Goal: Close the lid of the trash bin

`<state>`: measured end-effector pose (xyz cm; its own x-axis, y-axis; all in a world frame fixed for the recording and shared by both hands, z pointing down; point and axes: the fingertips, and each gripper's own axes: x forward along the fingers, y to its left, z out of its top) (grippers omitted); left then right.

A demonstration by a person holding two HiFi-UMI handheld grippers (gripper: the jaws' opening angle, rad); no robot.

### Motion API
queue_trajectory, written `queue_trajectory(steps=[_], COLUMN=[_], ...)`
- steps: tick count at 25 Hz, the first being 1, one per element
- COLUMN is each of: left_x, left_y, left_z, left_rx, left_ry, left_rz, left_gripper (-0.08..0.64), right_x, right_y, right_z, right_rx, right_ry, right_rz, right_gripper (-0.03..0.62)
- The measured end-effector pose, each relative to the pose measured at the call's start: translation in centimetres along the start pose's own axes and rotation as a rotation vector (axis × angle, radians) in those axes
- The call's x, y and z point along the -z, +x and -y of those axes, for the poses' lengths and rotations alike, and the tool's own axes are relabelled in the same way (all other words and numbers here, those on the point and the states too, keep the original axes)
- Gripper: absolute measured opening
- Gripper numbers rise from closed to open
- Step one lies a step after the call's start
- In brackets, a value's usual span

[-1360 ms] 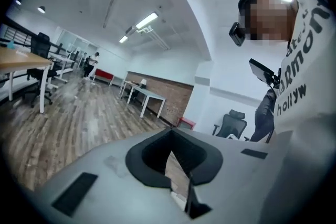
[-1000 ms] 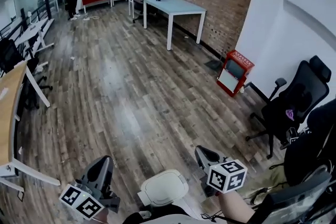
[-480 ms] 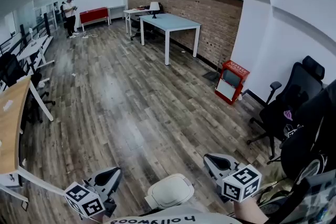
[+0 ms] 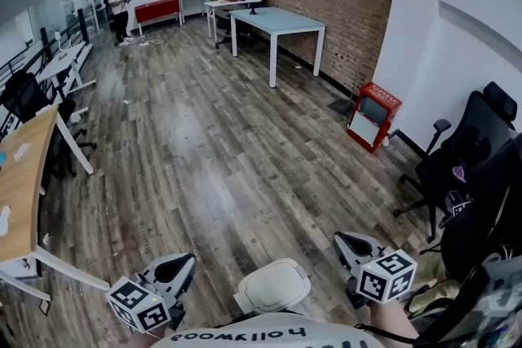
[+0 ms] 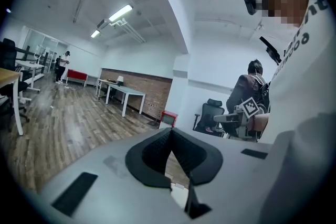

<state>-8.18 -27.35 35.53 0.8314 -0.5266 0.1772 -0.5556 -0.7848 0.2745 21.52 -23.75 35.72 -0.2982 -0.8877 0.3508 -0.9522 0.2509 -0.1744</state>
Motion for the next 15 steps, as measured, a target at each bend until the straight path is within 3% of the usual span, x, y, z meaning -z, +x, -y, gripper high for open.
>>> queue_trajectory(steps=[15], left_x=[0.4], left_y=[-0.4], left_z=[-1.3], left_rx=[-0.036], left_ry=[-0.039], left_rz=[-0.004], left_gripper=[0.005], right_x=[0.3], right_y=[2.5], right_z=[-0.5], right_rx=[-0.048], right_ry=[-0.037], right_rz=[-0.047], right_gripper=[0.009])
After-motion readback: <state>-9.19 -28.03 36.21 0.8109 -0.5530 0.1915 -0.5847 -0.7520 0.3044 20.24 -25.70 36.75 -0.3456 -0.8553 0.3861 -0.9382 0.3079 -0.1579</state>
